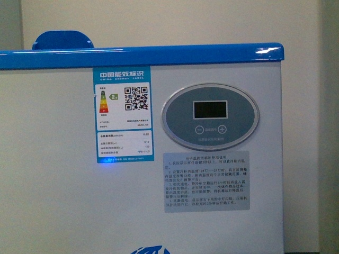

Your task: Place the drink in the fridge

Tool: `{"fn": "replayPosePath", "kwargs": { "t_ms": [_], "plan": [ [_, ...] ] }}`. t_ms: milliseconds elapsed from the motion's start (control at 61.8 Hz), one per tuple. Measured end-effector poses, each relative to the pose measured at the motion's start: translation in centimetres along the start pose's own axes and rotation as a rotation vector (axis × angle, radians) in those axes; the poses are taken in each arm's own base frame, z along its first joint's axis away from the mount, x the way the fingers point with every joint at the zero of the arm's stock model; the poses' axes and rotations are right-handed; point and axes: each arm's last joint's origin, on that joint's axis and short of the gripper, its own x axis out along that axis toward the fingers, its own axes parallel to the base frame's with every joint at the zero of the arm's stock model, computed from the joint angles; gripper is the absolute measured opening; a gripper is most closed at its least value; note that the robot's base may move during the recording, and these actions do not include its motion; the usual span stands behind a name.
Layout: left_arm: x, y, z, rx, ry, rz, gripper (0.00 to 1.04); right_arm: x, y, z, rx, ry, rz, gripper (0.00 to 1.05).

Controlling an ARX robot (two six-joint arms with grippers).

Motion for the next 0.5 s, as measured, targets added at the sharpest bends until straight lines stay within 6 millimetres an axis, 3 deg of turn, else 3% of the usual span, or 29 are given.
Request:
{"fn": "replayPosePath", "kwargs": {
  "t_ms": [501],
  "plan": [
    [0.0, 0.0, 0.0, 0.0, 0.0, 0.0, 0.97, 0.0, 0.0, -0.13, -0.001, 0.003, 0.001, 0.39]
  ]
}}
